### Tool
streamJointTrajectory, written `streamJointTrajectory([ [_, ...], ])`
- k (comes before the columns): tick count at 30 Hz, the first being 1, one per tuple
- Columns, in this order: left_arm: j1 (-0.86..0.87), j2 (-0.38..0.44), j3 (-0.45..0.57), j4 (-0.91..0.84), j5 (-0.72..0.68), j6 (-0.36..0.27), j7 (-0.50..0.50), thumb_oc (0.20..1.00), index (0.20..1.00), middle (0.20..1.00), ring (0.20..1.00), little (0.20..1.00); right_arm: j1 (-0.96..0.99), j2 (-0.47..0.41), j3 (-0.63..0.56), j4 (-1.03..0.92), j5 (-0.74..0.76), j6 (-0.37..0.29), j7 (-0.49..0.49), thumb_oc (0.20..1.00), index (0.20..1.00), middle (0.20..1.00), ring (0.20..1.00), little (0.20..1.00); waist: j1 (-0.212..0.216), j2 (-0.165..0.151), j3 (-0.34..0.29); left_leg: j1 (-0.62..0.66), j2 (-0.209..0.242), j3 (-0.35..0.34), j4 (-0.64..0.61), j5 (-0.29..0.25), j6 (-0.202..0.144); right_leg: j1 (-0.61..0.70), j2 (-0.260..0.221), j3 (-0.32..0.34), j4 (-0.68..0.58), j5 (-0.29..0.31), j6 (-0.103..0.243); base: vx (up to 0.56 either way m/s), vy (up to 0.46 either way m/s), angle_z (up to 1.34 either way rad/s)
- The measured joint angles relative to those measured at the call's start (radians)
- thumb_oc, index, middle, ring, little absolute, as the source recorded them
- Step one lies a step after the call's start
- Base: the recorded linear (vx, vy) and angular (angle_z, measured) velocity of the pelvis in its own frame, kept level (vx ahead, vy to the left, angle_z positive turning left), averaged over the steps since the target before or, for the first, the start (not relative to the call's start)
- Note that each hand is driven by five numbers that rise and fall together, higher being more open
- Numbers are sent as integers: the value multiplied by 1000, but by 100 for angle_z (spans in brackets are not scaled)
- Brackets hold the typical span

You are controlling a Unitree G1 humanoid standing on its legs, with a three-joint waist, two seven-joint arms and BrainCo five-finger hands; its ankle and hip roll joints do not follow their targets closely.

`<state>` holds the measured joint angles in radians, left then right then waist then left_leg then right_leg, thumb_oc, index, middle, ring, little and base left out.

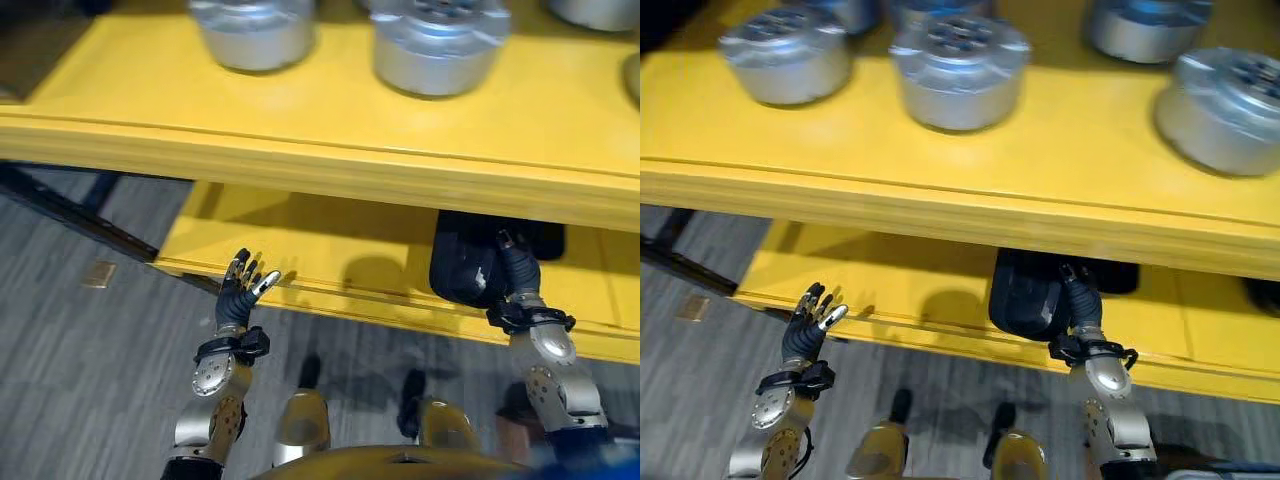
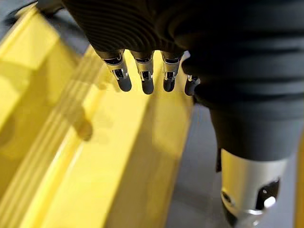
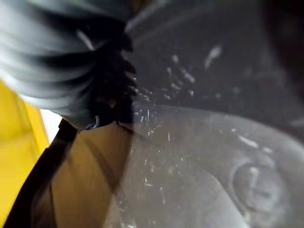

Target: Move parts from the plastic box to the shelf.

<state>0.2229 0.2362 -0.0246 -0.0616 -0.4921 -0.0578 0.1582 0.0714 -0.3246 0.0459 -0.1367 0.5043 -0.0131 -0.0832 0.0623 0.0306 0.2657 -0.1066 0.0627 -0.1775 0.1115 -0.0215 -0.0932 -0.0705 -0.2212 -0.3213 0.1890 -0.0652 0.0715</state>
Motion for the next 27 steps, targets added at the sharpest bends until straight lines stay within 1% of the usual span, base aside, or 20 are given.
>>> streamJointTrajectory([
  [2, 15, 36, 16, -1, 0, 1, 1, 1000, 1000, 1000, 1000, 1000, -39, 8, 50, -7, -9, 3, 3, 200, 200, 200, 200, 200, 19, -25, -4, 2, -36, 8, 15, -8, 23, 29, -27, 9, -51, 30, 16, 31, 120, 10],
  [3, 29, 54, 19, -3, 0, 2, 0, 1000, 1000, 1000, 1000, 1000, -65, 9, 73, -6, -9, 4, 5, 200, 200, 200, 200, 200, 36, -35, -10, 3, -44, 19, 14, -10, 26, 31, -30, 23, -66, 41, 15, 13, 83, -2],
  [4, 27, 68, 22, -4, 0, 2, 0, 1000, 1000, 1000, 1000, 1000, -86, 10, 84, -7, -11, 5, 12, 200, 200, 200, 200, 200, 48, -45, -13, 3, -55, 22, 16, -12, 29, 42, -31, 38, -87, 47, 20, 2, 62, -1],
  [5, 30, 76, 28, -4, 0, 3, 1, 1000, 1000, 1000, 1000, 1000, -121, 10, 91, -6, -17, 8, 12, 200, 200, 200, 200, 200, 66, -60, -19, 3, -64, 21, 17, -12, 30, 56, -36, 37, -115, 62, 30, -3, 35, 6],
  [7, 31, 90, 24, -4, 0, 3, 0, 1000, 1000, 1000, 1000, 1000, -205, 10, 104, -4, -16, 8, 4, 200, 200, 200, 200, 200, 87, -77, -18, 3, -66, 23, 17, -12, 30, 66, -34, 37, -141, 77, 44, 0, 0, 0],
  [9, 30, 89, 18, -4, -10, 3, 0, 1000, 1000, 1000, 1000, 1000, -270, 8, 110, 3, -16, 9, -3, 200, 200, 200, 200, 200, 98, -83, -18, 3, -62, 18, 19, -13, 29, 79, -26, 32, -158, 86, 56, -6, 3, 2],
  [11, 26, 93, 0, -4, -13, 4, 0, 1000, 1000, 1000, 1000, 1000, -323, 3, 134, 54, -16, 9, -25, 200, 200, 200, 200, 200, 109, -85, -18, 1, -60, 16, 25, -15, 26, 80, -17, 31, -159, 86, 57, -29, -1, 0],
  [14, 22, 97, -35, -5, -39, 4, 1, 1000, 1000, 1000, 1000, 1000, -409, -3, 169, 124, -19, 8, -70, 200, 200, 200, 200, 200, 119, -81, -14, -27, -48, 8, 46, -19, 22, 64, -2, 28, -159, 86, 50, -104, 3, 2],
  [15, 5, 106, -55, -5, -46, 4, 3, 1000, 1000, 1000, 1000, 1000, -474, -9, 183, 177, -19, 6, -93, 200, 200, 200, 200, 200, 122, -73, -7, -68, -42, 7, 67, -17, 20, 28, 5, 29, -147, 89, 44, -171, 11, -1],
  [16, -4, 108, -57, -5, -47, 4, 3, 1000, 1000, 1000, 1000, 1000, -497, -15, 188, 195, -19, 6, -101, 200, 200, 200, 200, 200, 123, -69, -5, -89, -41, 7, 81, -18, 21, 4, 5, 31, -132, 88, 44, -232, 10, -2],
  [18, -51, 132, -68, -16, -48, 4, 16, 1000, 1000, 1000, 1000, 1000, -588, -60, 196, 246, -28, 12, -139, 200, 200, 200, 200, 200, 124, -46, 54, -139, -40, 4, 108, -10, 20, -48, 3, 37, -96, 91, 37, -163, 8, 0],
  [19, -71, 142, -67, -33, -49, 3, 24, 1000, 1000, 1000, 1000, 1000, -616, -96, 197, 254, -41, 20, -154, 200, 200, 200, 200, 200, 126, -35, 78, -170, -40, 3, 122, -8, 20, -82, -1, 39, -75, 90, 35, -164, 15, 2],
  [21, -87, 147, -65, -65, -59, -15, 46, 1000, 1000, 1000, 1000, 1000, -664, -140, 190, 273, -60, 22, -186, 200, 200, 200, 200, 200, 124, -18, 134, -217, -43, 10, 144, -1, 23, -144, -13, 55, -32, 89, 35, -148, 23, -10],
  [24, -94, 167, -80, -82, -69, -22, 50, 1000, 1000, 1000, 1000, 1000, -746, -157, 183, 322, -64, 28, -236, 200, 200, 200, 200, 200, 122, -5, 202, -280, -47, 37, 177, 0, 26, -232, -21, 86, 16, 90, 34, -111, 34, -26],
  [25, -112, 165, -96, -81, -78, -23, 55, 1000, 1000, 1000, 1000, 1000, -772, -159, 157, 336, -67, 29, -266, 200, 200, 200, 200, 200, 120, 4, 238, -318, -48, 53, 192, 3, 32, -281, -26, 102, 39, 95, 30, -145, 19, -34],
  [26, -120, 166, -110, -82, -79, -29, 64, 1000, 1000, 1000, 1000, 1000, -804, -156, 153, 359, -67, 28, -280, 200, 200, 200, 200, 200, 119, 4, 250, -343, -48, 63, 206, 1, 31, -318, -28, 116, 60, 94, 29, -92, -13, -23],
  [27, -136, 167, -121, -80, -82, -27, 67, 1000, 1000, 1000, 1000, 1000, -823, -156, 146, 376, -67, 29, -296, 200, 200, 200, 200, 200, 119, 14, 263, -362, -48, 62, 210, 1, 30, -337, -28, 118, 68, 94, 29, -100, -20, -12],
])
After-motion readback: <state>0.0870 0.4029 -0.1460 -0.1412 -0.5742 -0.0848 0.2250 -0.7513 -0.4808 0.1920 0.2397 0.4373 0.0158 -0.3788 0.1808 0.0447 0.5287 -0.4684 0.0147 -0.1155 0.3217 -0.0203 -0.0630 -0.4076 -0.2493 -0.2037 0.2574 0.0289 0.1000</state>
